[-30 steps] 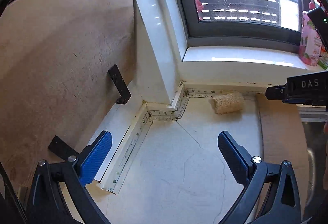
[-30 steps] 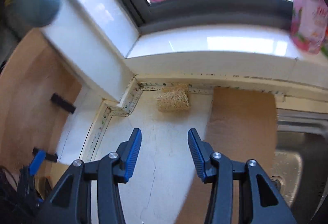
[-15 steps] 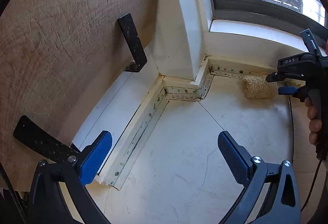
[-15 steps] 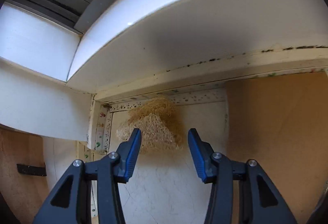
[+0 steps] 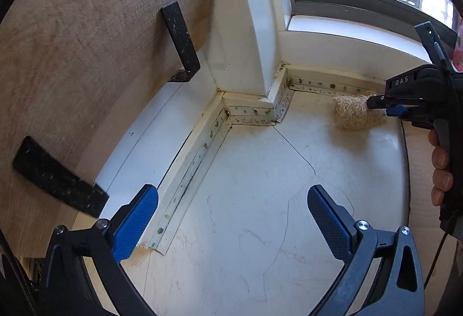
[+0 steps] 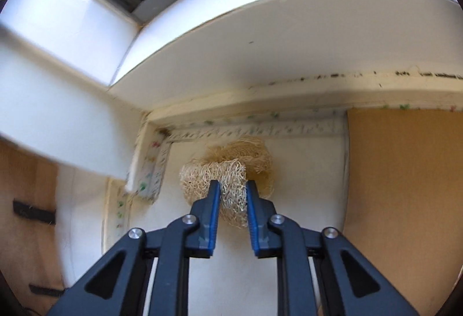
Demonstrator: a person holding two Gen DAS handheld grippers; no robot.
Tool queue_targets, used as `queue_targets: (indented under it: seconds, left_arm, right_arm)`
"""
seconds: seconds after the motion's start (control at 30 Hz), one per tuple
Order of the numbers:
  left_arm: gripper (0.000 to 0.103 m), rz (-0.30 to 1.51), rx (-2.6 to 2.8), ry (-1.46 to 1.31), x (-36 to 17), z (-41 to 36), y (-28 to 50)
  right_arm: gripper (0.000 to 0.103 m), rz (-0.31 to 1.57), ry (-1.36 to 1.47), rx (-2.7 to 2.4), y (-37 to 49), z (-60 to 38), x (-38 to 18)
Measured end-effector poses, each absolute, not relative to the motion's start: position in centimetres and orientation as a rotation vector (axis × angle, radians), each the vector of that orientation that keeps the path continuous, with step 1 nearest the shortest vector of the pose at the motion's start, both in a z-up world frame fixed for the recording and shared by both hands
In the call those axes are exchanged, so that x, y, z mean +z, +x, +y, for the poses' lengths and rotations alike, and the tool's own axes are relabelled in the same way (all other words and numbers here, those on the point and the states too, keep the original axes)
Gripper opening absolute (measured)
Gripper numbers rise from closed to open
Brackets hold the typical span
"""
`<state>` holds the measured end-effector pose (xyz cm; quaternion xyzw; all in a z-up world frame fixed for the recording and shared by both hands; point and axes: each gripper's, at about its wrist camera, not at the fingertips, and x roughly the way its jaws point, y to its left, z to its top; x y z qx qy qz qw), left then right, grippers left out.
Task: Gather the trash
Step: 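Carry the scrubber down over the floor bin with the right tool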
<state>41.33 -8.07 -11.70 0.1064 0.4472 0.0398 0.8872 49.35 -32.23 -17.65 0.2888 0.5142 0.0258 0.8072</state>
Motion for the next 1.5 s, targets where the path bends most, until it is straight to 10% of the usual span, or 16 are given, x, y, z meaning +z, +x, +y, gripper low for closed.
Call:
queue_targets:
  seconds: [0.7,1.5]
  left_arm:
    - [0.102,0.831,-0.158,0.173,-1.3,-0.5,17.5]
    - [0.102,1.109,-0.194,0.085,-9.9,8.2,4.0]
  right_arm:
    - [0.015,0.917,0.489,0.115,16.5,-19.9,-2.1]
    - [0.016,1.190,0.383,0.055,-1.9,-9.6,-11.2]
